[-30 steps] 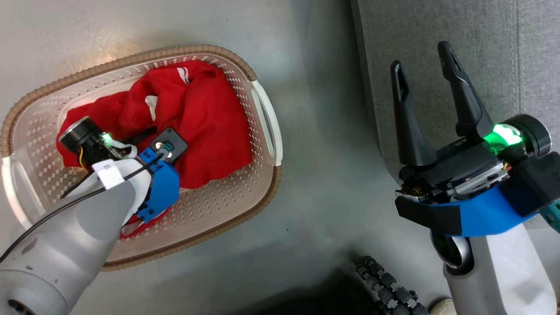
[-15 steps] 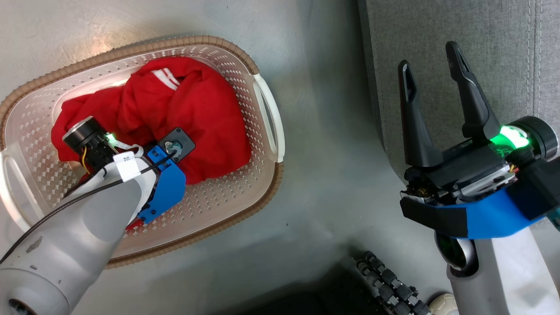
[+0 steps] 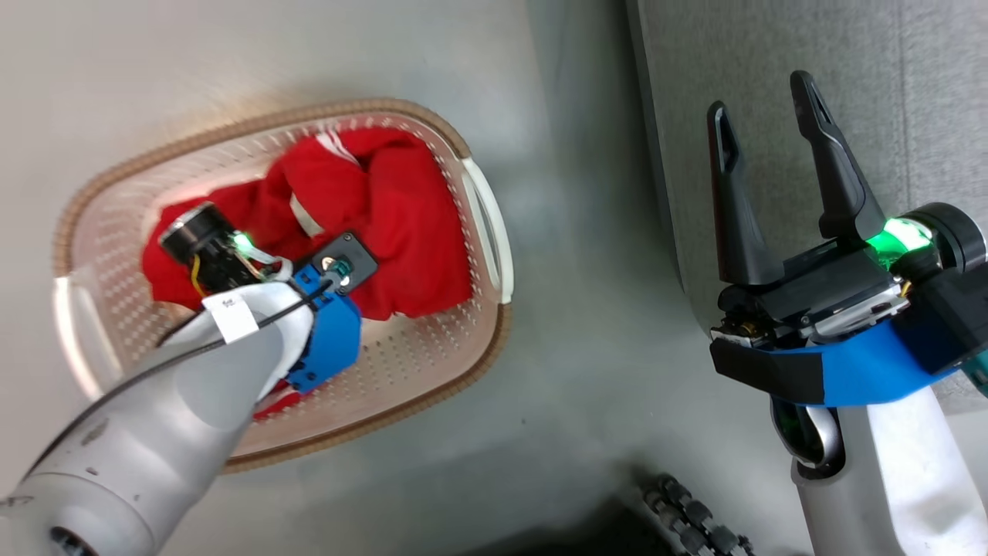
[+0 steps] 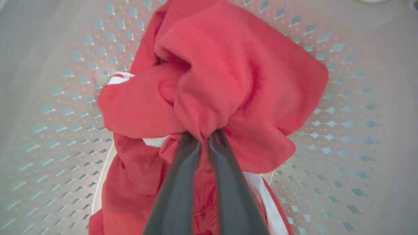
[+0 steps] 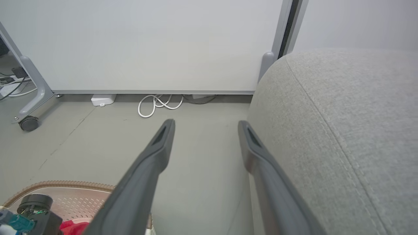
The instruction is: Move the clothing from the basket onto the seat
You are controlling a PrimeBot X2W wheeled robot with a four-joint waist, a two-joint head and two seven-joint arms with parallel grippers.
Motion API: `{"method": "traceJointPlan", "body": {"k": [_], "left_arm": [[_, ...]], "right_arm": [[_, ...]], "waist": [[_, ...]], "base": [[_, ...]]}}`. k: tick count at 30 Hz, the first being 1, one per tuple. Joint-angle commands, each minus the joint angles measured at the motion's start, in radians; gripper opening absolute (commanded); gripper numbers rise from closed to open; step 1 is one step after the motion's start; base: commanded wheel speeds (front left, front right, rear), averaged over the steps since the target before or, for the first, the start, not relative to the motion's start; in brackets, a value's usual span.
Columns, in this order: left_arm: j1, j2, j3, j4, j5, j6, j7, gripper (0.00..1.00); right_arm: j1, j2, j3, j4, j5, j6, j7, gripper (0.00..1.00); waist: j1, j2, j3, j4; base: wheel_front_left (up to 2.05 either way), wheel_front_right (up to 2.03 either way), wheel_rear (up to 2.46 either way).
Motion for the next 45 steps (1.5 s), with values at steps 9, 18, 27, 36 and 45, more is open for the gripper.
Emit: {"method": "traceJointPlan", "body": {"k": [9, 18, 27, 36, 45], "left_arm": [[0.052, -0.067, -0.002, 0.038, -0.097, 0.0, -0.172, 0.0], [0.105, -0.091, 0.005, 0.032, -0.198, 0.0, -0.226, 0.0], [0.177, -0.052, 0.177, -0.147, -0.16, 0.0, -0.227, 0.0], [0.299, -0.041, 0.414, -0.293, -0.086, 0.0, -0.227, 0.0], [0.408, -0.057, 0.578, -0.436, -0.042, 0.0, -0.227, 0.0]], "right_arm": [[0.041, -0.002, -0.02, 0.055, -0.023, 0.0, -0.004, 1.0], [0.092, -0.002, -0.029, 0.1, -0.042, 0.0, -0.004, 1.0], [0.162, -0.002, -0.041, 0.139, -0.052, 0.0, -0.004, 1.0], [0.219, -0.002, -0.036, 0.168, -0.051, 0.0, -0.004, 1.0], [0.279, -0.002, -0.027, 0.189, -0.045, 0.0, -0.004, 1.0]], "waist": [[0.0, 0.0, -0.205, 0.074], [0.0, 0.0, -0.367, 0.111], [0.0, 0.0, -0.525, 0.161], [0.0, 0.0, -0.656, 0.204], [0.0, 0.0, -0.768, 0.23]], "base": [[0.0, 0.0, 0.0], [0.0, 0.0, 0.0], [0.0, 0.0, 0.0], [0.0, 0.0, 0.0], [0.0, 0.0, 0.0]]}}
